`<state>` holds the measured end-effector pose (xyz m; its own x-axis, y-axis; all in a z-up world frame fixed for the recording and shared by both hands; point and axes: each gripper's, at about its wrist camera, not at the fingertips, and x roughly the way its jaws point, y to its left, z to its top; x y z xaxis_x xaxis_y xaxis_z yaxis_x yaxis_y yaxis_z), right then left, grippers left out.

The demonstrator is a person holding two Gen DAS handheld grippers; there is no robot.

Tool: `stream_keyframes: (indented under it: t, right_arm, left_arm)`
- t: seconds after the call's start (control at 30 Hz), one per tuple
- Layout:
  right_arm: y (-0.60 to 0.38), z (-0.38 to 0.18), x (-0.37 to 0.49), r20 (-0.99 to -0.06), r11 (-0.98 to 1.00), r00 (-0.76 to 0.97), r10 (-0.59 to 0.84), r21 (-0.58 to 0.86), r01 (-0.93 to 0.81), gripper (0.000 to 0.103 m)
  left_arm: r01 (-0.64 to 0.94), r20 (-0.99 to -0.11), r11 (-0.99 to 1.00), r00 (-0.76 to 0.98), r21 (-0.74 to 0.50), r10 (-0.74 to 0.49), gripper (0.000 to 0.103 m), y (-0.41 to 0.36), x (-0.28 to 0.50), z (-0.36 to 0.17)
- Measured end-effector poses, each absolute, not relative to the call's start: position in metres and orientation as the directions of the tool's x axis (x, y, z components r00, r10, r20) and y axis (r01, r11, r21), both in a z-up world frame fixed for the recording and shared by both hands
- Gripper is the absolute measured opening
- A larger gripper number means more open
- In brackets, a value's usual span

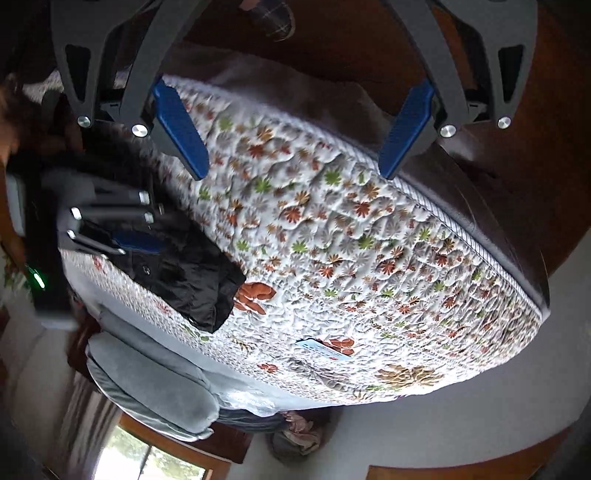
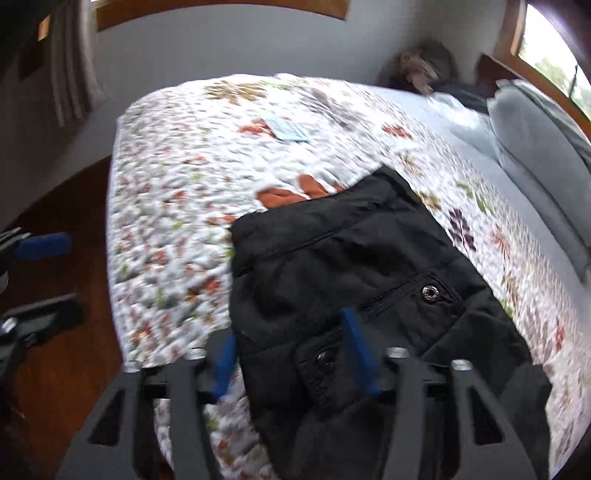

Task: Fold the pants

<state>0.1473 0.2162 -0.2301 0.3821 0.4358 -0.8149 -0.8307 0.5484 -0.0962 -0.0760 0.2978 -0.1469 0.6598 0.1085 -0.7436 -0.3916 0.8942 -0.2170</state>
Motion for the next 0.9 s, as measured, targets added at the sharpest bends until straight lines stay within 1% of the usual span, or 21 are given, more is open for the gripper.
stream_keyframes:
  t: [0.03, 0.13, 0.17, 0.27, 0.3, 0.33, 0.37, 0.4, 0.43, 0.5, 0.6, 0.67, 0.77, 0.8, 0.9]
  right_arm:
    - [0.218, -0.230, 0.151, -0.815, 0.558, 0.372, 0.444, -0.074, -0.827, 0.033]
    - [0.224, -0.221, 0.163, -0.811, 0.583, 0.350, 0.470, -0.013, -0.813, 0.021]
    - [0.226, -0.219, 0.168, -0.808, 0.592, 0.346, 0.476, 0.004, -0.806, 0.019]
    - [0.232, -0.218, 0.183, -0.820, 0.606, 0.300, 0.487, 0.070, -0.793, 0.019]
    - [0.233, -0.221, 0.185, -0.831, 0.602, 0.275, 0.484, 0.087, -0.794, 0.021]
    - [0.231, -0.223, 0.185, -0.830, 0.597, 0.259, 0.494, 0.107, -0.795, 0.028]
    - [0.227, -0.222, 0.185, -0.826, 0.594, 0.239, 0.511, 0.139, -0.793, 0.031]
    - [0.219, -0.220, 0.186, -0.815, 0.585, 0.202, 0.543, 0.194, -0.788, 0.039]
    - [0.211, -0.217, 0.186, -0.802, 0.575, 0.170, 0.573, 0.246, -0.781, 0.042]
    - [0.179, -0.204, 0.187, -0.748, 0.558, 0.128, 0.651, 0.357, -0.750, 0.046]
    - [0.114, -0.186, 0.187, -0.700, 0.584, 0.157, 0.697, 0.427, -0.691, 0.046]
    - [0.052, -0.177, 0.186, -0.696, 0.641, 0.220, 0.683, 0.427, -0.638, 0.047]
    - [-0.050, -0.173, 0.183, -0.700, 0.731, 0.303, 0.647, 0.458, -0.506, 0.047]
    - [-0.096, -0.172, 0.180, -0.702, 0.765, 0.338, 0.627, 0.474, -0.435, 0.047]
    - [-0.222, -0.171, 0.164, -0.715, 0.835, 0.436, 0.546, 0.504, -0.218, 0.052]
  left_arm:
    - [-0.381, -0.744, 0.900, 0.660, -0.211, 0.105, 0.093, 0.297, -0.077, -0.148]
    - [-0.354, -0.740, 0.913, 0.666, -0.201, 0.095, 0.093, 0.294, -0.079, -0.149]
    - [-0.344, -0.739, 0.916, 0.669, -0.205, 0.086, 0.093, 0.291, -0.079, -0.149]
    - [-0.322, -0.739, 0.921, 0.671, -0.218, 0.060, 0.093, 0.286, -0.074, -0.151]
    - [-0.316, -0.740, 0.922, 0.671, -0.222, 0.052, 0.093, 0.284, -0.072, -0.150]
    - [-0.308, -0.741, 0.924, 0.671, -0.227, 0.042, 0.093, 0.282, -0.069, -0.150]
    - [-0.299, -0.741, 0.926, 0.671, -0.230, 0.032, 0.093, 0.279, -0.066, -0.149]
    - [-0.292, -0.740, 0.928, 0.672, -0.232, 0.026, 0.093, 0.276, -0.061, -0.147]
    - [-0.288, -0.740, 0.930, 0.672, -0.230, 0.025, 0.093, 0.275, -0.058, -0.145]
    - [-0.269, -0.733, 0.938, 0.680, -0.217, 0.026, 0.093, 0.267, -0.048, -0.138]
    - [-0.233, -0.712, 0.950, 0.702, -0.209, 0.016, 0.093, 0.251, -0.029, -0.124]
    - [-0.193, -0.701, 0.961, 0.713, -0.201, -0.003, 0.093, 0.236, -0.012, -0.114]
    - [-0.139, -0.698, 0.971, 0.715, -0.194, -0.037, 0.093, 0.212, 0.017, -0.105]
    - [-0.124, -0.702, 0.971, 0.710, -0.203, -0.056, 0.093, 0.205, 0.026, -0.105]
    - [-0.106, -0.723, 0.969, 0.684, -0.223, -0.092, 0.093, 0.184, 0.053, -0.109]
